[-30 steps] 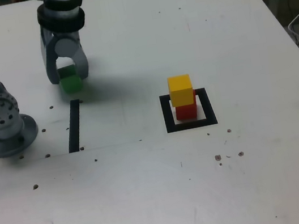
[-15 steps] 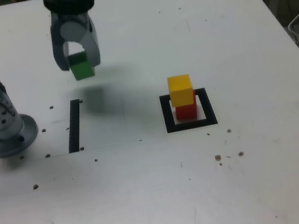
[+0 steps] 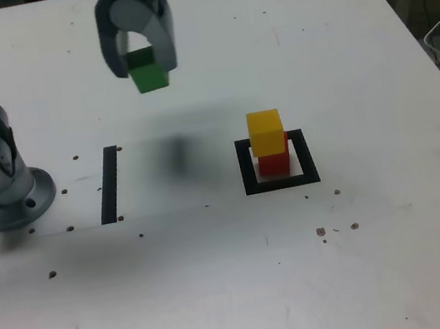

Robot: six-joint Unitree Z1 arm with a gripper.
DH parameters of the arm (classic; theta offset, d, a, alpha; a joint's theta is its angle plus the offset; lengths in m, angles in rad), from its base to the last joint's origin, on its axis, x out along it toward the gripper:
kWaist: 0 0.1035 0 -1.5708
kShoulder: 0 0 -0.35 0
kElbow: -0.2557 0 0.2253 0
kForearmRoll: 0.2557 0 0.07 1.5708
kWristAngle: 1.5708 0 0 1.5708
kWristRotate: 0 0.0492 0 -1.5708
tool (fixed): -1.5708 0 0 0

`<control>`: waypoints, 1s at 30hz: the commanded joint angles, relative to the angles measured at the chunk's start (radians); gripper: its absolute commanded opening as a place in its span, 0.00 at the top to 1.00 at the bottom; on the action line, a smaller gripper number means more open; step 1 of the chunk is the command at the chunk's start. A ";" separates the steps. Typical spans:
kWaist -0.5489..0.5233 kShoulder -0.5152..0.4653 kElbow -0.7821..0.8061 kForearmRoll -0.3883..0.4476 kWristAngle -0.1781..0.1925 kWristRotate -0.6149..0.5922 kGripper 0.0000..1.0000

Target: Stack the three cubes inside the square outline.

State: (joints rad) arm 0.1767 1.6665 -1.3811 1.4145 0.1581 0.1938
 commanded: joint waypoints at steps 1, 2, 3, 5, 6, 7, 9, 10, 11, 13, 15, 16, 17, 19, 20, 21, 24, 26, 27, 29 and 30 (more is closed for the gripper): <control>-0.032 0.023 -0.039 0.022 0.004 -0.027 0.90; -0.048 0.034 -0.060 0.035 0.006 -0.042 0.90; -0.064 0.045 -0.082 0.050 0.008 -0.058 0.90; -0.103 0.074 -0.141 0.086 0.011 -0.094 0.90; -0.118 0.088 -0.167 0.102 0.012 -0.108 0.90; -0.133 0.102 -0.195 0.119 0.013 -0.121 0.90; -0.161 0.130 -0.251 0.150 0.013 -0.143 0.91; -0.173 0.144 -0.279 0.164 0.013 -0.151 0.91; -0.184 0.157 -0.305 0.177 0.012 -0.159 0.91; -0.205 0.178 -0.352 0.196 0.010 -0.173 0.91; -0.222 0.193 -0.387 0.205 0.004 -0.188 0.91; -0.228 0.199 -0.399 0.207 0.000 -0.195 0.91; -0.233 0.206 -0.409 0.208 -0.005 -0.202 0.92; -0.239 0.222 -0.425 0.208 -0.020 -0.213 0.92; -0.241 0.230 -0.430 0.208 -0.026 -0.216 0.92; -0.243 0.238 -0.435 0.208 -0.032 -0.218 0.92; -0.252 0.259 -0.447 0.207 -0.039 -0.226 0.92; -0.259 0.270 -0.453 0.207 -0.039 -0.235 0.92; -0.263 0.276 -0.457 0.207 -0.039 -0.240 0.92; -0.271 0.289 -0.467 0.206 -0.039 -0.247 0.92; -0.274 0.295 -0.472 0.206 -0.039 -0.250 0.92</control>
State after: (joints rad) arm -0.0925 1.9510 -1.8435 1.5947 0.1194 -0.0526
